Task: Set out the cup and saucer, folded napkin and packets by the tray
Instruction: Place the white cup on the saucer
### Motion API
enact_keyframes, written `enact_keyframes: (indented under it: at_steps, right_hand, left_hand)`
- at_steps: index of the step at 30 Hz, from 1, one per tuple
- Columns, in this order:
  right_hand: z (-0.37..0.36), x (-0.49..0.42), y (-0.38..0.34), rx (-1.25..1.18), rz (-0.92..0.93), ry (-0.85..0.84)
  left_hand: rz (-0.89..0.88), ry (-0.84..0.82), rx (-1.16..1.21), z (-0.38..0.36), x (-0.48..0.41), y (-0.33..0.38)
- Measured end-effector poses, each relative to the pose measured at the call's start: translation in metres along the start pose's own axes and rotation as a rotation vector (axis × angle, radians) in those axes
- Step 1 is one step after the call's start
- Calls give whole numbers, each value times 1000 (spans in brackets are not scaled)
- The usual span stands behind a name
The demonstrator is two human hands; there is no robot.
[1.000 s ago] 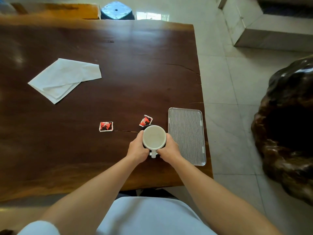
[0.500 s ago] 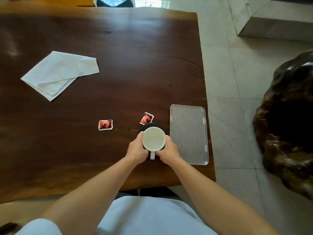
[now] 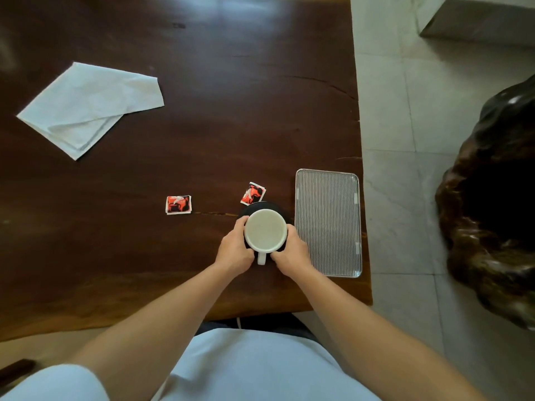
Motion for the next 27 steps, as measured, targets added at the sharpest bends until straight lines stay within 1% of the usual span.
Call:
enact_keyframes:
  at_steps: [3,9,14,22,27]
  right_hand:
    - [-3,-2,1,-5,-5,-9]
    - [-6,-2,3,-48,-31,-15]
    - [-2,1,8,-46,-113,-34]
    - [15,1,6,-11,-63,58]
    - [18,9,-7,51,3,221]
  left_hand:
    - [24,-39,0,0,2,-4]
    - [38,-54,2,2,5,1]
    - [101,-55,-47,7,9,-3]
    - [154,19,-35,23,23,-12]
    - [167,84,-58,40,37,-23]
Point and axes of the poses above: each hand's wrist, its own x-axis away from the middle knuckle, its own z-axis out of the back of the hand, y = z × x, the point moved 3 cm from there along -x, towards the middle knuckle, and after that the axes turned 5 degrees about -x, right-handed, at the moved point
